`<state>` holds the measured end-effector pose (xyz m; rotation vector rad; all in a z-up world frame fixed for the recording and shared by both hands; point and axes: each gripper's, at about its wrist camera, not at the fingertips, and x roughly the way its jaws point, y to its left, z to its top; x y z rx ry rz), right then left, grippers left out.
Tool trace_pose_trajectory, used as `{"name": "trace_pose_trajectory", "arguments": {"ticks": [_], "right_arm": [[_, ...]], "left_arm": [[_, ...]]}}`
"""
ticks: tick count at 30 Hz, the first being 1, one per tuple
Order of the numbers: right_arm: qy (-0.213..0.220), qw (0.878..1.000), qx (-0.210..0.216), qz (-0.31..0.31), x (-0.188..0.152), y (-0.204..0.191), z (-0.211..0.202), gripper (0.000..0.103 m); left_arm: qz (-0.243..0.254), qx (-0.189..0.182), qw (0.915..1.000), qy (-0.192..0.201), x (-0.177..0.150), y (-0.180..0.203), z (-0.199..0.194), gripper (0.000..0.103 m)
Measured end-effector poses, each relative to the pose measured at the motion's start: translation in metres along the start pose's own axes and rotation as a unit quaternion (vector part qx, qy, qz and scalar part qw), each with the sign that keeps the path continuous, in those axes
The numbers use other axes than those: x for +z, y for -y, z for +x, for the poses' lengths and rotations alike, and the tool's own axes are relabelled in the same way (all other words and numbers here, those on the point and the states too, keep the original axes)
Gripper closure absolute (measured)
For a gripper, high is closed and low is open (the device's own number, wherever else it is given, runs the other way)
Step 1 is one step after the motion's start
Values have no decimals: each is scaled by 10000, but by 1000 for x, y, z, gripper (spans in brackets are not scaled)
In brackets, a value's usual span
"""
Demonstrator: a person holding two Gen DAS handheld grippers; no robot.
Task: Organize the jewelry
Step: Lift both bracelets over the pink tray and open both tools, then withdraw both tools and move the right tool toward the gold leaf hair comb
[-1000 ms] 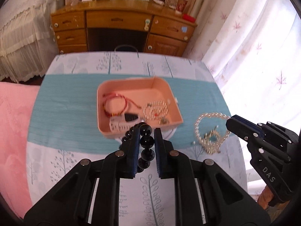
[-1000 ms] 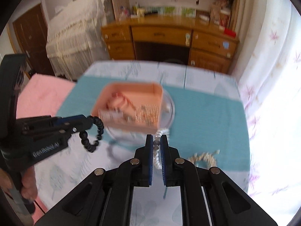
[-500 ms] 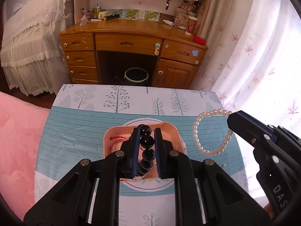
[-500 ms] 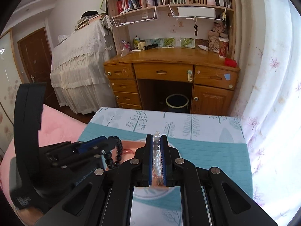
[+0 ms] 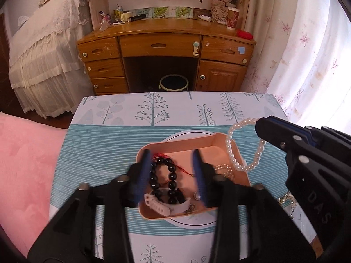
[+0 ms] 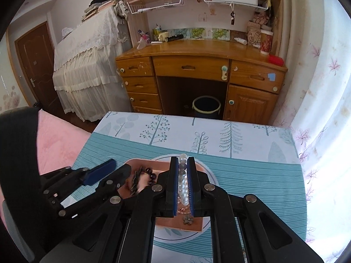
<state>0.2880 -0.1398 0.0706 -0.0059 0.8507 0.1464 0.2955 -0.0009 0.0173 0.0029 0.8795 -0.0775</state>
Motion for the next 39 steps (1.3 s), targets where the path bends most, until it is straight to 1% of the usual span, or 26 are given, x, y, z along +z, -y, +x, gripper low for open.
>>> {"name": "trace_pose_trajectory", "arguments": {"ticks": [1, 5, 6, 7, 8, 9, 10, 15, 22, 29, 34, 39], "right_arm": [[-34, 10000, 27, -10, -3, 0, 6, 96], [-190, 9998, 9, -110, -10, -4, 21, 94], [-224, 9997, -14, -129, -13, -6, 24, 91], [-254, 9996, -26, -136, -14, -8, 28, 85], [-276, 9995, -41, -131, -18, -9, 29, 82], [-277, 9995, -59, -135, -21, -10, 30, 73], [-257, 9995, -77, -144, -24, -11, 29, 67], [-275, 9994, -76, -203, -40, -16, 26, 67], [-401, 9985, -118, -359, -76, -28, 18, 67], [-587, 9980, -101, -199, -116, -23, 12, 67], [-735, 9970, -189, -166, -145, -18, 10, 67], [-823, 9964, -183, -115, -160, -12, 5, 67]], "left_arm": [[-53, 18, 10000, 47, -3, -4, -1, 48], [-128, 108, 9998, 46, -11, -14, -6, 47], [-164, 118, 9998, 38, -15, -17, -7, 47], [-189, 130, 9997, 32, -17, -19, -8, 47], [-205, 141, 9997, 18, -21, -22, -9, 47], [-216, 155, 9996, 11, -24, -23, -11, 47], [-226, 176, 9996, 6, -29, -26, -12, 47], [-302, 254, 9992, -24, -49, -36, -20, 47], [-290, 368, 9989, -5, -72, -40, -33, 47], [-285, 453, 9986, 17, -95, -40, -48, 47], [-337, 436, 9985, -3, -113, -40, -56, 47], [-213, 479, 9986, -46, -127, -34, -59, 47]]}}
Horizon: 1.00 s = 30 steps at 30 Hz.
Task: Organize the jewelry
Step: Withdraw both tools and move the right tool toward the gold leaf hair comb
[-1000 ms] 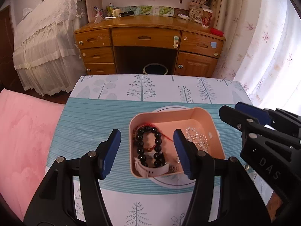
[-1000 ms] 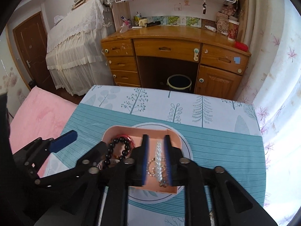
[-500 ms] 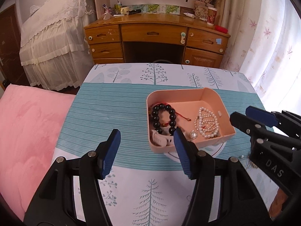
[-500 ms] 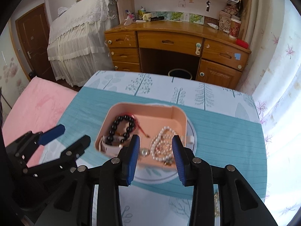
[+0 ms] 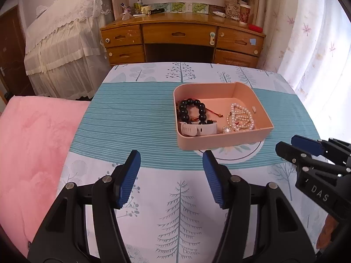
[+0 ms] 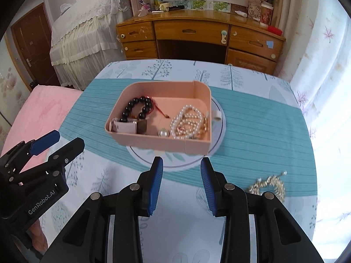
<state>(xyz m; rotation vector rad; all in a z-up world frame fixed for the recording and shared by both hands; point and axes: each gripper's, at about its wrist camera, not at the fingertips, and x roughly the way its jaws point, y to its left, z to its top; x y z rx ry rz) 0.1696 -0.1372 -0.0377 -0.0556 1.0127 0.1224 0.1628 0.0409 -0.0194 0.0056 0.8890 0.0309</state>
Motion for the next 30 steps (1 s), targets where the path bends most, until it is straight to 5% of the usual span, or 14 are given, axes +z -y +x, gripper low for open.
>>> {"name": "trace_pose_trajectory", "arguments": {"ticks": [22, 30], "right_arm": [[-252, 9993, -75, 274, -38, 31, 2, 67], [-190, 9982, -176, 537, -43, 57, -1, 67]], "left_arm": [[302, 29, 9991, -312, -35, 13, 11, 47], [-242, -255, 9978, -559, -42, -24, 24, 47]]}}
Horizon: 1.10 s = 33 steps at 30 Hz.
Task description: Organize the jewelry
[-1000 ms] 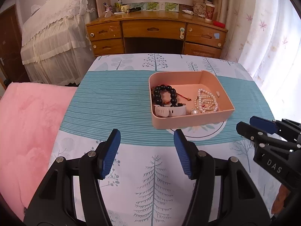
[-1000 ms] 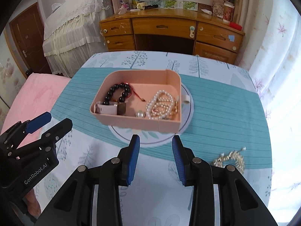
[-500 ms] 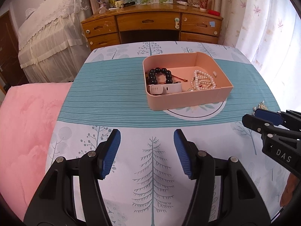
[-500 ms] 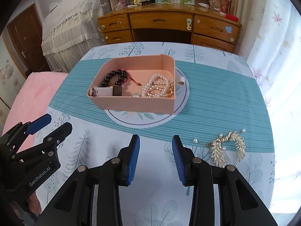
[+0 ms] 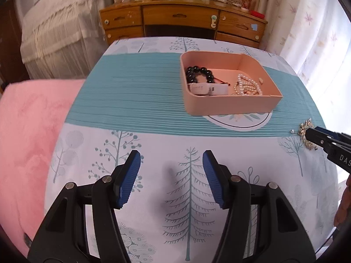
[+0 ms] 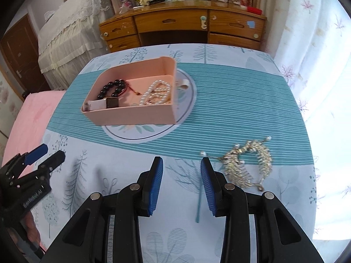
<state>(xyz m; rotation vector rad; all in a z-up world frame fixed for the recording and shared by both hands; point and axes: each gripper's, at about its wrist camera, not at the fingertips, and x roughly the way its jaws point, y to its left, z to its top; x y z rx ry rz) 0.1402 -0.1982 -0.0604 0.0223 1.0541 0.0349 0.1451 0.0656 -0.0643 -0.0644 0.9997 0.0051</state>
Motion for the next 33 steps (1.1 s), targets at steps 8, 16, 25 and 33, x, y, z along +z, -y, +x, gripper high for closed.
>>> {"name": "trace_pose_trajectory", "arguments": {"ticks": [8, 16, 25, 33], "right_arm": [[23, 9996, -57, 273, -12, 37, -4, 67], [9, 9984, -178, 539, -26, 78, -8, 67], [-96, 9966, -335, 743, -36, 112, -2, 67], [-110, 9961, -289, 827, -23, 121, 18, 67]], "left_arm": [[-353, -455, 9982, -145, -16, -46, 5, 47], [-476, -655, 9966, -134, -32, -76, -1, 47], [-493, -658, 9964, -206, -38, -72, -2, 47], [-85, -769, 9968, -206, -39, -36, -1, 47]]}}
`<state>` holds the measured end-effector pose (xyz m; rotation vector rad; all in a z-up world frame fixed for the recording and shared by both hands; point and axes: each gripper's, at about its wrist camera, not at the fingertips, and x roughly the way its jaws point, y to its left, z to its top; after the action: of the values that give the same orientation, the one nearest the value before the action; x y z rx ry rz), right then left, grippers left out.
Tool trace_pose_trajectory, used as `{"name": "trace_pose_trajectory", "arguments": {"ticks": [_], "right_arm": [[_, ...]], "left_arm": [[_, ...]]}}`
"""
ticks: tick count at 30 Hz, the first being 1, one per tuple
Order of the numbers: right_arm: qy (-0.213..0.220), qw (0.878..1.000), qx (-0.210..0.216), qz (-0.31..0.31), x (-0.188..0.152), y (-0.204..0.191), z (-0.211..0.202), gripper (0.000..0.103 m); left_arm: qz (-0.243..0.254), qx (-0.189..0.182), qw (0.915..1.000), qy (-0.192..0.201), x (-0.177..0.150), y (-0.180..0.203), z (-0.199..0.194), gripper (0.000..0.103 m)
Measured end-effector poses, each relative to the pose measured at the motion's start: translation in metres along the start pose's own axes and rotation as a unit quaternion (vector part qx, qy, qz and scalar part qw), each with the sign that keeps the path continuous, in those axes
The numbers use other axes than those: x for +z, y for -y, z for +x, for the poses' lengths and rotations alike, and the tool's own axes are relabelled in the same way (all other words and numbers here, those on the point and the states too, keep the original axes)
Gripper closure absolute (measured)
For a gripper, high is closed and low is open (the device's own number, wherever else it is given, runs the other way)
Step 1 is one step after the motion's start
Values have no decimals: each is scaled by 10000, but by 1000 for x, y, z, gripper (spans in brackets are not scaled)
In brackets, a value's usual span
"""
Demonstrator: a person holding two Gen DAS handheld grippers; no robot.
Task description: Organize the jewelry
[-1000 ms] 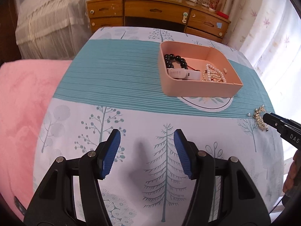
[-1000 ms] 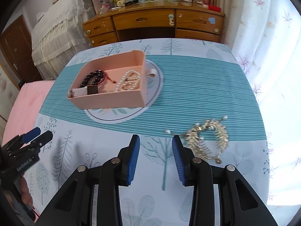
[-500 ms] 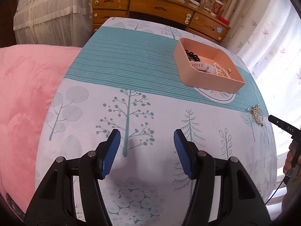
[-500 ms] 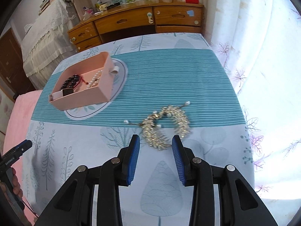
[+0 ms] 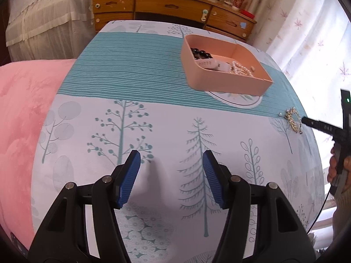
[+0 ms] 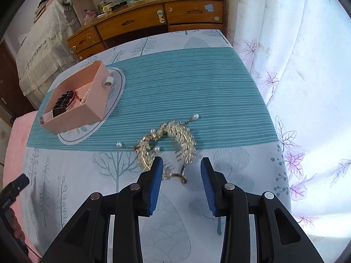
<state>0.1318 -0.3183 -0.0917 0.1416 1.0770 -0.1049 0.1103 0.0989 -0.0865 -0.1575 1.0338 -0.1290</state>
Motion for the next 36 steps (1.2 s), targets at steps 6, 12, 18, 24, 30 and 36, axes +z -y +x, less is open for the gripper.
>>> {"name": "trace_pose_trajectory", "arguments": {"ticks": [6, 12, 18, 24, 30, 36], "right_arm": [[-220, 9996, 103, -105, 25, 1, 23, 67], [-343, 9988, 3, -363, 29, -1, 41, 67], [-305, 9967, -193, -733, 25, -13, 44, 75], [-165, 9961, -174, -846, 20, -26, 36, 77], [77, 9970, 166, -751, 32, -41, 4, 97], [491, 9928, 468, -988, 50, -73, -31, 103]], "left_arm": [[49, -96, 9999, -46, -3, 9, 3, 47], [29, -142, 9999, -81, -3, 10, 5, 47], [35, -198, 9998, -90, 1, 16, 8, 47], [118, -219, 9997, -44, 1, 23, 5, 47], [106, -219, 9997, -30, -1, 21, 3, 47], [97, -248, 9996, -26, -3, 20, 2, 47]]}}
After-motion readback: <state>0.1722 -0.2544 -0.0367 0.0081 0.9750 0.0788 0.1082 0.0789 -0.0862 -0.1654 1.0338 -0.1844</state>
